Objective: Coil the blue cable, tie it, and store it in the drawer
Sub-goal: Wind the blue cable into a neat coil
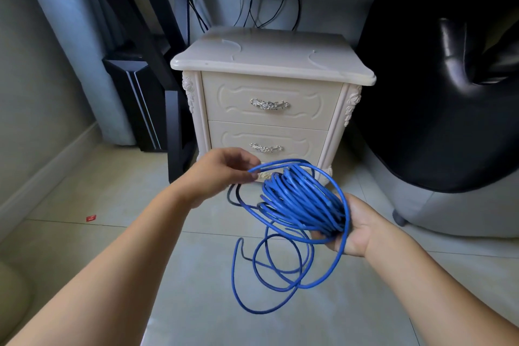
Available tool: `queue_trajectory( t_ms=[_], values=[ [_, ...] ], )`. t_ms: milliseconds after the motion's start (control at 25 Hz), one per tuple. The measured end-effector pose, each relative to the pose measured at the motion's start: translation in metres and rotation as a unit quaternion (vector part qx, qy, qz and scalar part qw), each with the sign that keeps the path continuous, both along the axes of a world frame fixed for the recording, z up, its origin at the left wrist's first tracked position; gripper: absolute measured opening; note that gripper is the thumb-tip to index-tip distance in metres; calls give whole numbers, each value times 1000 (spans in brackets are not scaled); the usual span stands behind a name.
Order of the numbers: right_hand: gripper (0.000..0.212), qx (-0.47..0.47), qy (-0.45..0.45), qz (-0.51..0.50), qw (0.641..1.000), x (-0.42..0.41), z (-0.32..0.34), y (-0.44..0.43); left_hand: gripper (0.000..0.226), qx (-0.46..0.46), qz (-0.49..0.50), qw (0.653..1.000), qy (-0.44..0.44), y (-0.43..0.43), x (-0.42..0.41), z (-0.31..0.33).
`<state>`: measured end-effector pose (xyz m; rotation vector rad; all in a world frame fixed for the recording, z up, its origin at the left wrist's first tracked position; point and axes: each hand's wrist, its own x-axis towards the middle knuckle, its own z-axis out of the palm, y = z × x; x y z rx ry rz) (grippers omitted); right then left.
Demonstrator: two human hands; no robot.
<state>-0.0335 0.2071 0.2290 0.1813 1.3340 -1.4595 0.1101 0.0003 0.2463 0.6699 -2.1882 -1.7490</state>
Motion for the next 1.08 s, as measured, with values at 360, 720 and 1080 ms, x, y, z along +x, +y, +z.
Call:
queue_trajectory(
  t_ms=[360, 720, 1080],
  values=[
    [21, -97, -33, -56, 993, 7, 10, -2, 32, -195, 50, 924, -325, 7, -4, -4],
    [38, -169, 0, -136, 976, 30, 5, -32, 40, 223, 40, 960, 166, 96, -26, -1],
    [30, -64, 58, 40, 995, 28, 22, -19, 28, 80, 155, 976, 132, 60, -11, 29]
  ],
)
